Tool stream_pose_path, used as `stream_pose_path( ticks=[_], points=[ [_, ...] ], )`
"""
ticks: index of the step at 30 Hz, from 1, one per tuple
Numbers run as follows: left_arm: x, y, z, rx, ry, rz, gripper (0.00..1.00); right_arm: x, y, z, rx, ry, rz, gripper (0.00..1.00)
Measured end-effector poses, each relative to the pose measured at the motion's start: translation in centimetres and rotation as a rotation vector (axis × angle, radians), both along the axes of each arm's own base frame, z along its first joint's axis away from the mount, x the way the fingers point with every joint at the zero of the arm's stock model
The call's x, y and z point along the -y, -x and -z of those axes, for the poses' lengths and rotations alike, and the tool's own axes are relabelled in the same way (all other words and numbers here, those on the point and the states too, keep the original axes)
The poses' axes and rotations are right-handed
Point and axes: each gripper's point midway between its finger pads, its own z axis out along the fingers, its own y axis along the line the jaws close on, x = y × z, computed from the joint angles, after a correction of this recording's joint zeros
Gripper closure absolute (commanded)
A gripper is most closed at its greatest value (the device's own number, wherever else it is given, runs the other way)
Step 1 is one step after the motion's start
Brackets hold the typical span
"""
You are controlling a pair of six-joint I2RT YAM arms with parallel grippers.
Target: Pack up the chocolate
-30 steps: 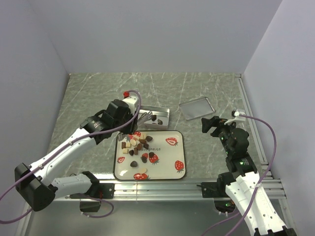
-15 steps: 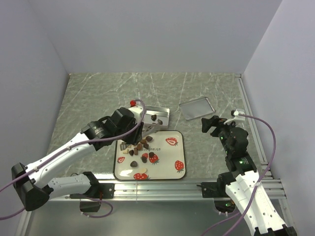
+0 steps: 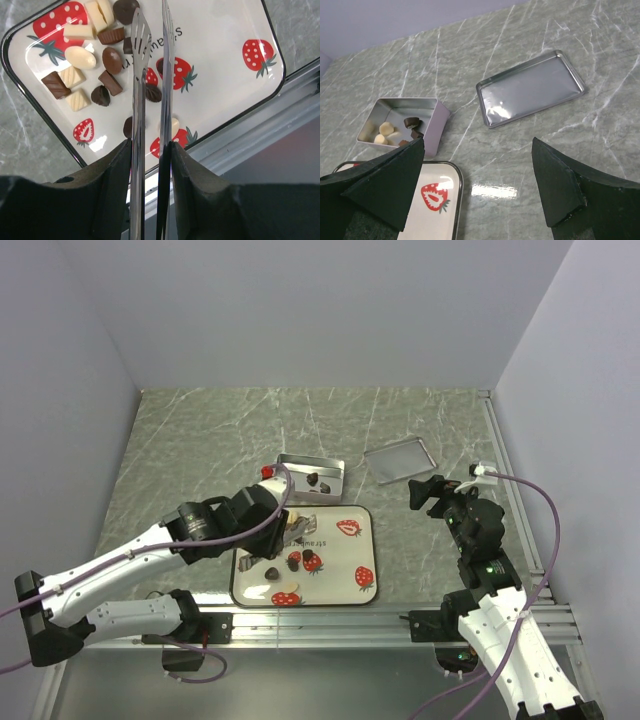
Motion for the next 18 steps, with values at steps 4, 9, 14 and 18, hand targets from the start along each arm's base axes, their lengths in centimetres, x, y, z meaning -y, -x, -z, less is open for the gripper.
stream_pose_path(
  ticks=[4, 9, 14, 18],
  points=[
    [0.0, 0.8, 0.3, -0.014, -0.016, -0.008, 0.59, 0.0, 0.0, 0.0, -0.001, 0.000, -0.001, 0.06],
    [-0.3, 1.6, 0.8, -0.032, -0.042, -0.020, 0.59, 0.0, 0.0, 0.0, 0.002, -0.001, -0.001, 0.06],
    [-0.3, 2.1, 1.1, -0.045, -0.057, -0.032, 0.59, -0.1, -0.2, -0.4, 0.018, -0.004, -0.004, 0.06],
    [-0.1, 2.5, 1.4, -0.059, -0.060, -0.035, 0.59, -0.4, -0.3, -0.6, 0.024, -0.007, -0.017, 0.06]
  ],
)
